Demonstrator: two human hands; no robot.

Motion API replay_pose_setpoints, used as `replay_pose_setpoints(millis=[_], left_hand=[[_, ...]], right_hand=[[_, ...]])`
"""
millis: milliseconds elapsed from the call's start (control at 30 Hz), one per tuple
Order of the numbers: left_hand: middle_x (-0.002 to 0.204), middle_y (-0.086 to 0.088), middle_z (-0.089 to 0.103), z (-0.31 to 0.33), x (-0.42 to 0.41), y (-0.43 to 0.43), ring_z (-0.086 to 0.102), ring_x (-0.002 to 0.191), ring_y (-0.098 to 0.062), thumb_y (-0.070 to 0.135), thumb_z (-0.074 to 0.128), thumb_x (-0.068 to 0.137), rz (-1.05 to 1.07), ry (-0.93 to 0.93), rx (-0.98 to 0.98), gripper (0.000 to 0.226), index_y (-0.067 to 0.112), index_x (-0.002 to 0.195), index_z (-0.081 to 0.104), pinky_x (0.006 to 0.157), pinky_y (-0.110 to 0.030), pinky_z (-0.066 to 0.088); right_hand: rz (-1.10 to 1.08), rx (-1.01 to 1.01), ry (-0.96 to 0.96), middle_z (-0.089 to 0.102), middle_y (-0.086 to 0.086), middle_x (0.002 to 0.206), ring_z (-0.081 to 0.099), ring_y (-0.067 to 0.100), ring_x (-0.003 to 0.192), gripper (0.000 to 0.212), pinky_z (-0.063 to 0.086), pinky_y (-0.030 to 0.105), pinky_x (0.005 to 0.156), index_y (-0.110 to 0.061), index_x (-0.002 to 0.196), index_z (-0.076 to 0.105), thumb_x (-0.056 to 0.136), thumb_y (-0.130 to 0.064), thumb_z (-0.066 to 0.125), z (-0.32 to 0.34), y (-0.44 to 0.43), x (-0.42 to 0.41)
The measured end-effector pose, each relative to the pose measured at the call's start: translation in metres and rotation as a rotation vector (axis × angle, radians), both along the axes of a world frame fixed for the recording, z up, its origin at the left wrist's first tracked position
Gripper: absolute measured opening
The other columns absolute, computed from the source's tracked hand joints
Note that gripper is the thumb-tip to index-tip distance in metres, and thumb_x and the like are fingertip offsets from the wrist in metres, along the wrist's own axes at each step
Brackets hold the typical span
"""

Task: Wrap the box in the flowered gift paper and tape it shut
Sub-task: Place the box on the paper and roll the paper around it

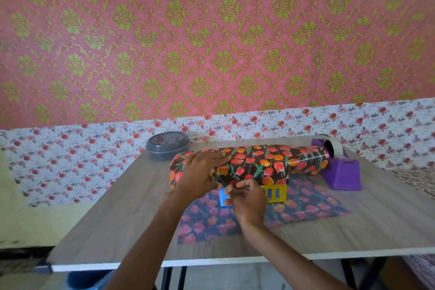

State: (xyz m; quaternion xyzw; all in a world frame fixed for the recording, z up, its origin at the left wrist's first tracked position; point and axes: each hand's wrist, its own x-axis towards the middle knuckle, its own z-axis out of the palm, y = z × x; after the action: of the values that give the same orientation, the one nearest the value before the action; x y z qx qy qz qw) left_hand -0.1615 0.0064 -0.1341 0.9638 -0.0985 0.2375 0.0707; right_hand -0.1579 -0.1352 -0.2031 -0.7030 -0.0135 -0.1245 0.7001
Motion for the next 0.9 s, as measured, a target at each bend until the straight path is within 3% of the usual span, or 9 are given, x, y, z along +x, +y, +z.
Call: replay_pose_setpoints(millis=[100,267,367,500,567,667,700,800,900], left_hand=[[0.148,0.018,0.043,0.001,0.001,-0.001,0.033,0.139,-0.01,0.04,0.083,0.072,0.006,0.006,0.017,0.081,0.039,0.143,0.045,0.108,-0.033,0.017],[0.148,0.017,0.044,0.002,0.001,-0.002,0.033,0.139,-0.009,0.04,0.083,0.073,0.007,0.003,0.029,0.08,0.038,0.143,0.045,0.107,-0.03,0.016],[0.147,0.016,0.045,0.003,0.001,-0.002,0.034,0.138,-0.009,0.041,0.083,0.072,0.004,0.0,0.041,0.08,0.037,0.142,0.046,0.101,-0.026,0.015],[0.148,0.014,0.044,0.004,0.001,-0.002,0.033,0.139,-0.011,0.037,0.083,0.073,0.006,0.018,0.048,0.079,0.036,0.143,0.045,0.107,-0.03,0.016],[0.149,0.014,0.044,0.005,0.002,-0.001,0.032,0.14,-0.013,0.033,0.083,0.073,0.013,0.046,0.049,0.081,0.037,0.144,0.044,0.112,-0.035,0.016],[0.149,0.011,0.043,0.008,0.004,0.001,0.031,0.141,-0.015,0.032,0.082,0.074,0.006,0.106,0.024,0.079,0.036,0.143,0.044,0.113,-0.038,0.015],[0.149,0.01,0.044,0.01,0.004,0.001,0.032,0.14,-0.015,0.037,0.081,0.075,0.008,0.109,0.019,0.076,0.035,0.143,0.045,0.113,-0.037,0.016],[0.143,0.01,0.049,0.012,0.004,-0.006,0.037,0.135,-0.015,0.051,0.078,0.073,0.046,0.076,0.015,0.073,0.036,0.138,0.05,0.111,-0.04,0.019],[0.143,0.01,0.048,0.007,0.004,-0.014,0.036,0.135,-0.016,0.056,0.077,0.071,0.099,0.033,0.017,0.072,0.037,0.135,0.049,0.114,-0.043,0.018]], right_hand=[[-0.043,-0.032,-0.02,0.069,0.0,0.071,0.071,0.026,0.065,0.027,0.059,0.045,0.062,-0.021,0.071,0.055,0.077,-0.017,0.081,0.0,0.002,0.0],[-0.094,-0.129,-0.018,0.065,-0.005,0.067,0.066,0.014,0.048,0.026,0.057,0.042,0.05,-0.022,0.076,0.049,0.082,-0.026,0.075,0.001,0.007,-0.001],[-0.128,-0.276,-0.061,0.064,-0.004,0.071,0.068,0.02,0.062,0.027,0.056,0.037,0.053,-0.024,0.079,0.046,0.085,-0.034,0.071,0.0,0.009,-0.001],[-0.143,-0.491,-0.092,0.061,-0.005,0.077,0.065,0.017,0.073,0.028,0.033,0.017,0.046,-0.017,0.09,0.05,0.089,-0.039,0.067,0.005,0.003,-0.002],[-0.149,-0.554,-0.118,0.063,-0.002,0.08,0.065,0.017,0.075,0.046,0.025,0.015,0.044,-0.016,0.097,0.051,0.089,-0.06,0.051,0.006,0.0,-0.004],[-0.188,-0.626,-0.263,0.065,0.0,0.079,0.066,0.019,0.072,0.087,0.018,0.014,0.044,-0.014,0.101,0.05,0.074,-0.083,0.005,-0.003,-0.006,-0.006],[-0.183,-0.663,-0.281,0.066,0.0,0.079,0.066,0.02,0.073,0.084,0.019,0.015,0.044,-0.014,0.102,0.05,0.078,-0.082,0.008,-0.004,-0.008,-0.005],[-0.152,-0.788,-0.269,0.07,0.005,0.088,0.069,0.027,0.086,0.044,0.034,0.028,0.054,-0.014,0.107,0.05,0.094,-0.056,0.049,-0.003,-0.017,-0.001],[-0.116,-0.838,-0.279,0.071,0.003,0.089,0.069,0.024,0.085,0.041,0.038,0.027,0.056,-0.016,0.109,0.051,0.088,-0.049,0.064,-0.004,-0.025,0.003]])
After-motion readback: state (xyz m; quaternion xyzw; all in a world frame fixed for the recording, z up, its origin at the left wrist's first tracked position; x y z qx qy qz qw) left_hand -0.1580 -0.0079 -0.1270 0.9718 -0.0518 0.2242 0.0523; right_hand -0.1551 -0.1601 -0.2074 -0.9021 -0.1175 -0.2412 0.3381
